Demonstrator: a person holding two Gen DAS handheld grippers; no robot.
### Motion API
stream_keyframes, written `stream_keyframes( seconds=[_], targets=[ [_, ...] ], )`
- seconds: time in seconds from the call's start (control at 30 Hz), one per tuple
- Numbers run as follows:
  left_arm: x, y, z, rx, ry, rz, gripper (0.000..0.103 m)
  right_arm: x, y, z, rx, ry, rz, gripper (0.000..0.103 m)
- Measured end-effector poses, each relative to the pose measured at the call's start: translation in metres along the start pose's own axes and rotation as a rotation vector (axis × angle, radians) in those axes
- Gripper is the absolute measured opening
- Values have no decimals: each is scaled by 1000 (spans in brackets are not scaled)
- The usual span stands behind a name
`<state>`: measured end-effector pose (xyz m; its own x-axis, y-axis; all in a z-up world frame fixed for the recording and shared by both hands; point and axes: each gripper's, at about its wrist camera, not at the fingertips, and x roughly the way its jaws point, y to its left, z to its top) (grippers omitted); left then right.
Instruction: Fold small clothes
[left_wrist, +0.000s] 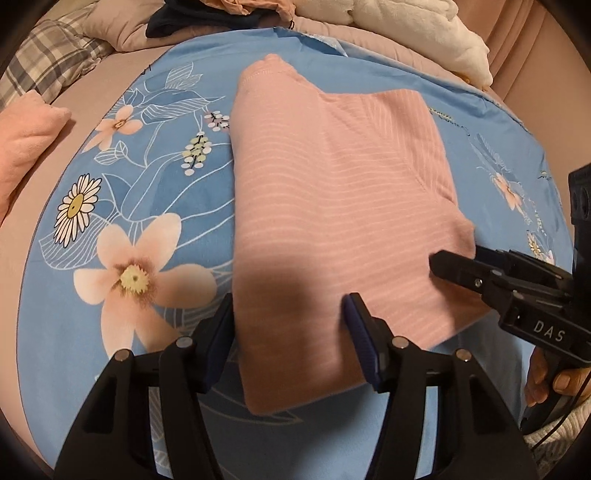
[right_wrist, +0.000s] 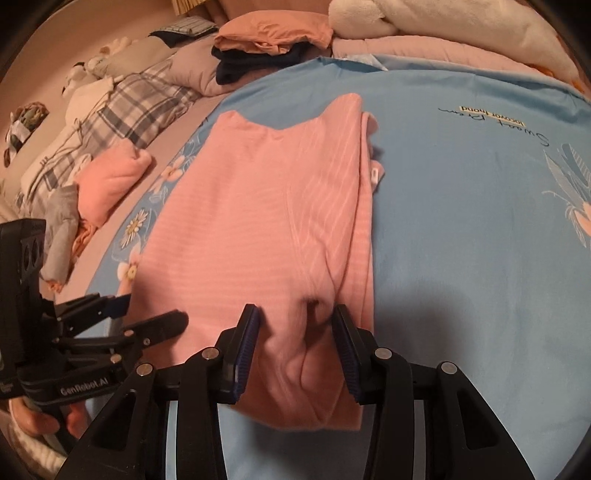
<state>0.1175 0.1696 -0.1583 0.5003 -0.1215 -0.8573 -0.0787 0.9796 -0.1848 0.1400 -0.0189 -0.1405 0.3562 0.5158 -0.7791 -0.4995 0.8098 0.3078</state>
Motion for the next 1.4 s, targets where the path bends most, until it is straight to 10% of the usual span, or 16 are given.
stream_keyframes(
  seconds=[0.27, 0.8, 1.4],
  targets=[
    [-31, -6, -17, -16, -36, 9, 70, -34, 3, -24, 10, -2, -26, 49],
    [-106, -33, -30, -35, -137, 105, 102, -112, 29, -40, -81, -117, -135, 98],
    [-146, -64, -36, 2, -166, 76, 103, -150, 54, -53, -153, -207, -128, 99]
  ],
)
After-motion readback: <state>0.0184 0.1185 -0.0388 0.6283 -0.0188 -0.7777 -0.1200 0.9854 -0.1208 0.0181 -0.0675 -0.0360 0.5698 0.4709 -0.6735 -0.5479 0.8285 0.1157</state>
